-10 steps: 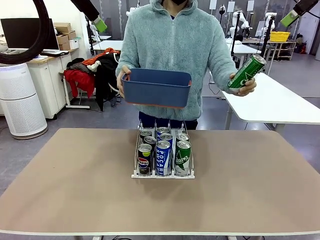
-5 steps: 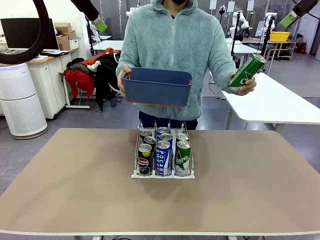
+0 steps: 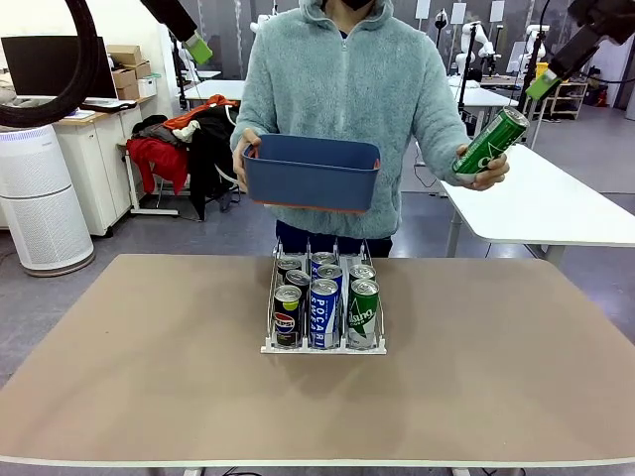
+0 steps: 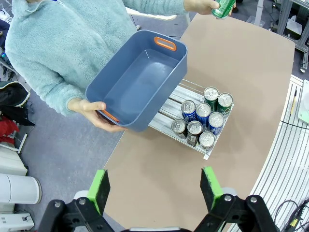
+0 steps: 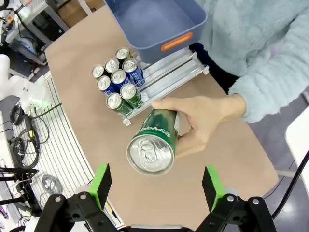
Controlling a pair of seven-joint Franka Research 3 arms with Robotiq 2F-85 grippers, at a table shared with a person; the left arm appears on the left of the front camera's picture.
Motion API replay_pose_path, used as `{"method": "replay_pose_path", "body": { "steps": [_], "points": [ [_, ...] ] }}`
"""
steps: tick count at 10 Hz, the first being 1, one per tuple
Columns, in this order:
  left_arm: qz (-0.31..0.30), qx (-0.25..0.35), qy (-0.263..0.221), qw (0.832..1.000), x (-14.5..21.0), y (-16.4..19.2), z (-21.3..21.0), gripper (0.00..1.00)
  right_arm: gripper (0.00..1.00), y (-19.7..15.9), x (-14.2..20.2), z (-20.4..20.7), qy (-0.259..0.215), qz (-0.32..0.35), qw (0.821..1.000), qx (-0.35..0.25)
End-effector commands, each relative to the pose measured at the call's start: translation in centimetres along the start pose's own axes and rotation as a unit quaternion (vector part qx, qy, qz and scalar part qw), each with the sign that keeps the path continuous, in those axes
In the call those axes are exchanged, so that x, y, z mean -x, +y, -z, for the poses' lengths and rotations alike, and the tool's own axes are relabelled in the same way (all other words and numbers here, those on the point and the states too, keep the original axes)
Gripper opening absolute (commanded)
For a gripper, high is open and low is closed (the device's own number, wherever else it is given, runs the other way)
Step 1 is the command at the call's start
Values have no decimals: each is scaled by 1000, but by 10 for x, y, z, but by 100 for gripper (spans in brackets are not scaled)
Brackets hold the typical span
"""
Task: Fill the beverage cans into the dispenser.
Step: Pick up the Sprite handed by the human.
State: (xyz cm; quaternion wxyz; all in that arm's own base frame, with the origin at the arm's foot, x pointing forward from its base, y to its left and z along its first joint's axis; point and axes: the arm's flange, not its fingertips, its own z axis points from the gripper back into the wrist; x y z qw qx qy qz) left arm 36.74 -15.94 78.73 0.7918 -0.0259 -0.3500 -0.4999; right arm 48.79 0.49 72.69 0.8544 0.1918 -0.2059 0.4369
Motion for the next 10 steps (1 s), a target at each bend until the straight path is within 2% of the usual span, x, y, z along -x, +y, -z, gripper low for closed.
{"method": "replay_pose_path", "body": {
  "steps": [1, 4, 10],
  "points": [
    [1, -1, -1, 1000, 0, 0, 0, 100, 100, 6, -1, 14, 17, 5, 1000, 11],
    [1, -1, -1, 1000, 0, 0, 0, 100, 100, 14, -4, 38, 30, 3, 999, 41],
    [1, -1, -1, 1000, 0, 0, 0, 100, 100, 21, 1, 66, 15, -18, 1000, 19]
  ]
}}
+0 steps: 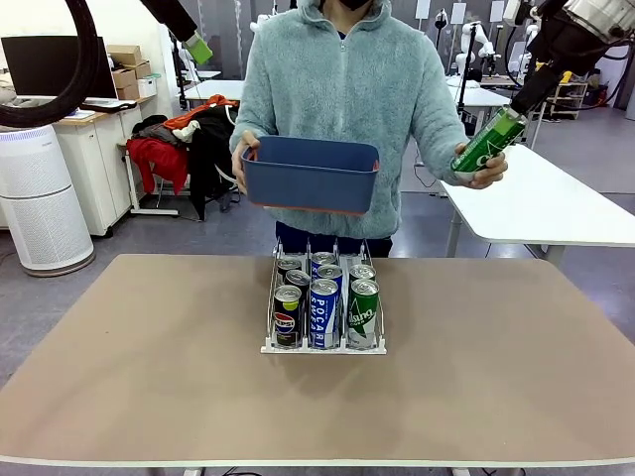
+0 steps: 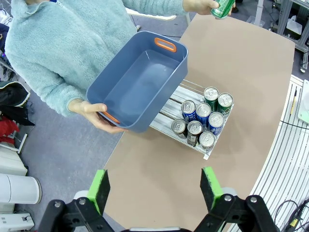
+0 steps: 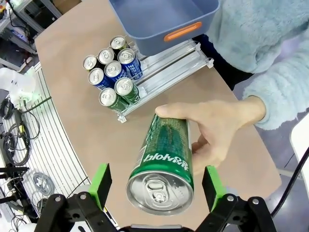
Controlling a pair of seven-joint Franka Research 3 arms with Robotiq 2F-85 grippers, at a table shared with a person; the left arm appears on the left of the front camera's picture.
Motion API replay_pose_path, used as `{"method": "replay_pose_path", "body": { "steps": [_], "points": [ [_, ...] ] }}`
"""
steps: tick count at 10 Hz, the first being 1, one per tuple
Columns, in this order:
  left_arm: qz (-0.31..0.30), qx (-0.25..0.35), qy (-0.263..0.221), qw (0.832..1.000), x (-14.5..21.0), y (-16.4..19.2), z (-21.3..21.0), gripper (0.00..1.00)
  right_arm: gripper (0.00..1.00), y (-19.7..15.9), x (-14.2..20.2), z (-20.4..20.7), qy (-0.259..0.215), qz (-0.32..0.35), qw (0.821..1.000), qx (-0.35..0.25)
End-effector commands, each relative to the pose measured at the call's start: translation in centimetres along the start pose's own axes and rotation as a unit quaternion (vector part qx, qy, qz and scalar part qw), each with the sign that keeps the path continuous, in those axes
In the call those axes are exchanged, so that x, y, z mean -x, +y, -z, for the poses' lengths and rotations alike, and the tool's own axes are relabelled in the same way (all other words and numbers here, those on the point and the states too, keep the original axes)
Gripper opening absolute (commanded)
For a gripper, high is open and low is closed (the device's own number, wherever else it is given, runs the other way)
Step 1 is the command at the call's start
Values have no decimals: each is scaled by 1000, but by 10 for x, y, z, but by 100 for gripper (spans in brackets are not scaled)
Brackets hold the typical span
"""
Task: Fill the beverage cans into the dispenser.
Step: Pick up the Sprite handed by the human.
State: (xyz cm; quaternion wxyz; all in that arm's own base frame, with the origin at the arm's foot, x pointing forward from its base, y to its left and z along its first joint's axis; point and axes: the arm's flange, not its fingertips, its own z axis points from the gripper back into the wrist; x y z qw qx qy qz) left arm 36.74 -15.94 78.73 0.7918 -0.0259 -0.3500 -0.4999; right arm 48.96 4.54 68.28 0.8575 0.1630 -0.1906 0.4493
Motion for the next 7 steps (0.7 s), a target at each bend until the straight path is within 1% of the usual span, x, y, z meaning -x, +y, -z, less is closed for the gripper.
{"method": "replay_pose_path", "body": {
  "steps": [1, 2, 3, 4, 6, 7],
  "points": [
    [1, -1, -1, 1000, 0, 0, 0, 100, 100, 5, 7, 7, -9, -4, 1000, 2],
    [1, -1, -1, 1000, 0, 0, 0, 100, 100, 5, 7, 6, -10, -6, 1000, 2],
    [1, -1, -1, 1000, 0, 0, 0, 100, 100, 10, 5, 8, -28, -19, 999, -4],
    [1, -1, -1, 1000, 0, 0, 0, 100, 100, 1, 3, 3, 2, 2, 1000, -3],
    [1, -1, -1, 1000, 0, 0, 0, 100, 100, 1, 3, 3, 2, 2, 1000, -3],
    [1, -1, -1, 1000, 0, 0, 0, 100, 41, 2, 2, 2, -3, -3, 1000, -4]
  ]
}}
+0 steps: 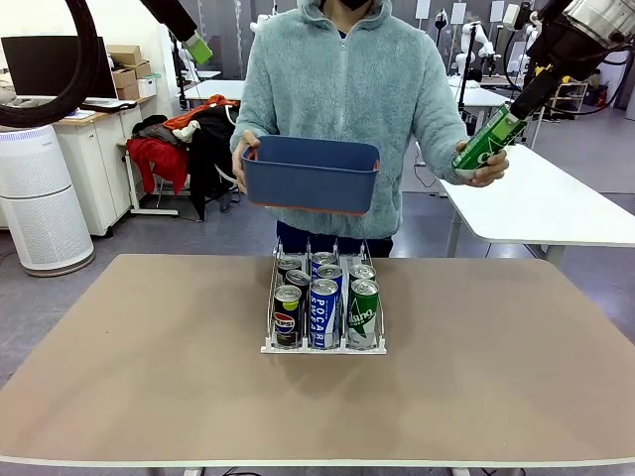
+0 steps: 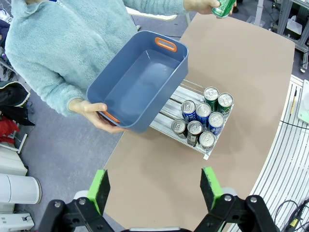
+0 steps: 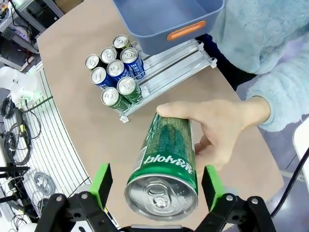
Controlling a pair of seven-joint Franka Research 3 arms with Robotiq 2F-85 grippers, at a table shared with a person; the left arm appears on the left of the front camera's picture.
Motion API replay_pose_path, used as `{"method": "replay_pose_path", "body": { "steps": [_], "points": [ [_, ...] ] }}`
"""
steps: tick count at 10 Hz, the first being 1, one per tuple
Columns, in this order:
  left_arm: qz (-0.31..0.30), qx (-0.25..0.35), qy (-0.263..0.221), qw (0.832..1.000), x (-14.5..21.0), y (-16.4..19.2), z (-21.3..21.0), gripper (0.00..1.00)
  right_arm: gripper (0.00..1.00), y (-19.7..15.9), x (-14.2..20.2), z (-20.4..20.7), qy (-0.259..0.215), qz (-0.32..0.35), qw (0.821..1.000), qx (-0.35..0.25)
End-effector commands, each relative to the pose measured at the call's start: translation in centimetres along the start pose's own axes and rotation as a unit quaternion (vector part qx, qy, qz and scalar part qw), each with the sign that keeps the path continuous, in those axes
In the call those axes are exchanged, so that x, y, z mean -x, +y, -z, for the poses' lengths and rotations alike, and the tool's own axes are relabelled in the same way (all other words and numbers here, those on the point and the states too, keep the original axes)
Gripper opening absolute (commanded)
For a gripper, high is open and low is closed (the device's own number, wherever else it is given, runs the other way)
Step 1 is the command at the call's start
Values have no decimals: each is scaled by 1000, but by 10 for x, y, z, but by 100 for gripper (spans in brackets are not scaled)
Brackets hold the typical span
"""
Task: Fill the beverage cans into the dispenser.
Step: Pick up the Sprite handed by the human.
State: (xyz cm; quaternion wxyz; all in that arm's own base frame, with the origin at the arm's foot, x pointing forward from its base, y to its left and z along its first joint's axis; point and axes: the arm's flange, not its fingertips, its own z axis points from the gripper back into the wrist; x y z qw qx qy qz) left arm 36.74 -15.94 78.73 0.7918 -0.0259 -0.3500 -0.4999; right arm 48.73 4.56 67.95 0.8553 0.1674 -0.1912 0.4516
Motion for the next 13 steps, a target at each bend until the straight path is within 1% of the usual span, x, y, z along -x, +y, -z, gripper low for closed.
{"method": "replay_pose_path", "body": {
  "steps": [1, 2, 3, 4, 7, 10, 11, 12, 13],
  "points": [
    [1, -1, -1, 1000, 0, 0, 0, 100, 40, -2, 1, -4, -11, 3, 1000, 3],
    [1, -1, -1, 1000, 0, 0, 0, 100, 0, 0, 1, -3, -16, 1, 1000, 7],
    [1, -1, -1, 1000, 0, 0, 0, 100, 38, 2, 0, -2, -19, 1, 1000, 11],
    [1, -1, -1, 1000, 0, 0, 0, 100, 0, 2, 1, -4, -16, -4, 1000, 15],
    [1, -1, -1, 1000, 0, 0, 0, 100, 0, 5, 0, -3, -29, -13, 999, 12],
    [1, -1, -1, 1000, 0, 0, 0, 100, 0, 8, -1, -5, -49, -26, 998, 22],
    [1, -1, -1, 1000, 0, 0, 0, 100, 0, 6, -1, -8, -47, -35, 998, 11],
    [1, -1, -1, 1000, 0, 0, 0, 100, 0, 6, -3, -8, -61, -19, 998, 18],
    [1, -1, -1, 1000, 0, 0, 0, 100, 44, 6, -7, -10, -82, 29, 996, 24]
  ]
}}
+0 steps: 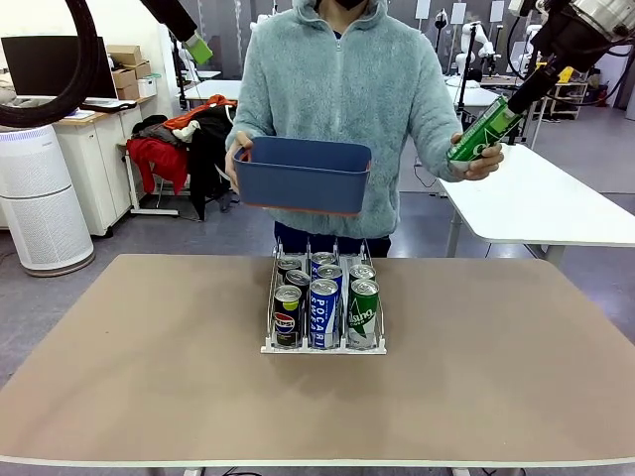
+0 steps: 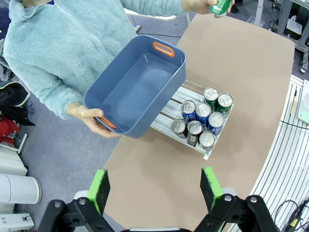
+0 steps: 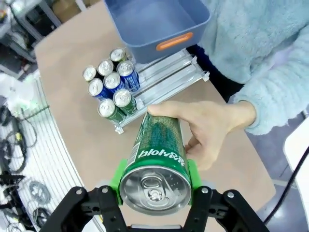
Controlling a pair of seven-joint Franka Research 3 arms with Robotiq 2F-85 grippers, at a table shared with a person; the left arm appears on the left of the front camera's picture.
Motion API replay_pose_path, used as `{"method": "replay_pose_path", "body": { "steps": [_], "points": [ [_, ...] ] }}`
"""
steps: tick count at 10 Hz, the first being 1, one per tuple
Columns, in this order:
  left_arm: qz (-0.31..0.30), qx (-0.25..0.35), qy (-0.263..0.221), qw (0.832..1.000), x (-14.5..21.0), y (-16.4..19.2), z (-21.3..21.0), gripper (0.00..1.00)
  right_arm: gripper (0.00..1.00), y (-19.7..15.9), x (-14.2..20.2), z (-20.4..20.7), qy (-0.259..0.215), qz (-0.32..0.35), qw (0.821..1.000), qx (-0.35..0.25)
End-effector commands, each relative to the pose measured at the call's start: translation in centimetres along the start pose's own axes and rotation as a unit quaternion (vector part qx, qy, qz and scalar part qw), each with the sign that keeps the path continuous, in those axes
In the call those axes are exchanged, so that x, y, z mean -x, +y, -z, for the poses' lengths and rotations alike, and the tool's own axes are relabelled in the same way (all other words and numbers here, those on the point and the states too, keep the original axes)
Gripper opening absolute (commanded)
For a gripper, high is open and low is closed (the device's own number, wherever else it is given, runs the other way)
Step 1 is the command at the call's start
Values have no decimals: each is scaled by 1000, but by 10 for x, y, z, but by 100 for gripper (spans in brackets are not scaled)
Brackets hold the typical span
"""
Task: Fill the beverage cans into the dispenser.
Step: Pick up the Sprite handed by the human, then place the picked Sprite in the line of the Automatic Can Dispenser with the same cans.
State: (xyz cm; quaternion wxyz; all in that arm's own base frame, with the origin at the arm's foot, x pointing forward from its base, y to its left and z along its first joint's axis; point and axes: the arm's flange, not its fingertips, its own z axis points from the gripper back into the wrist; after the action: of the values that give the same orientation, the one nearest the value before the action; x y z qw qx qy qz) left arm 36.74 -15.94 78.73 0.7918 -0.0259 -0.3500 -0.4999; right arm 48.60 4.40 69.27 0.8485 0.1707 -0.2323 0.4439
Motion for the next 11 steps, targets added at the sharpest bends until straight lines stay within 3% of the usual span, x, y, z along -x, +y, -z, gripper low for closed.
{"method": "replay_pose_path", "body": {
  "steps": [1, 11],
  "points": [
    [1, -1, -1, 1000, 0, 0, 0, 100, 44, 1, 1, 1, 11, -15, 1000, -1],
    [1, -1, -1, 1000, 0, 0, 0, 100, 44, 1, 1, 1, 11, -15, 1000, -1]
  ]
}}
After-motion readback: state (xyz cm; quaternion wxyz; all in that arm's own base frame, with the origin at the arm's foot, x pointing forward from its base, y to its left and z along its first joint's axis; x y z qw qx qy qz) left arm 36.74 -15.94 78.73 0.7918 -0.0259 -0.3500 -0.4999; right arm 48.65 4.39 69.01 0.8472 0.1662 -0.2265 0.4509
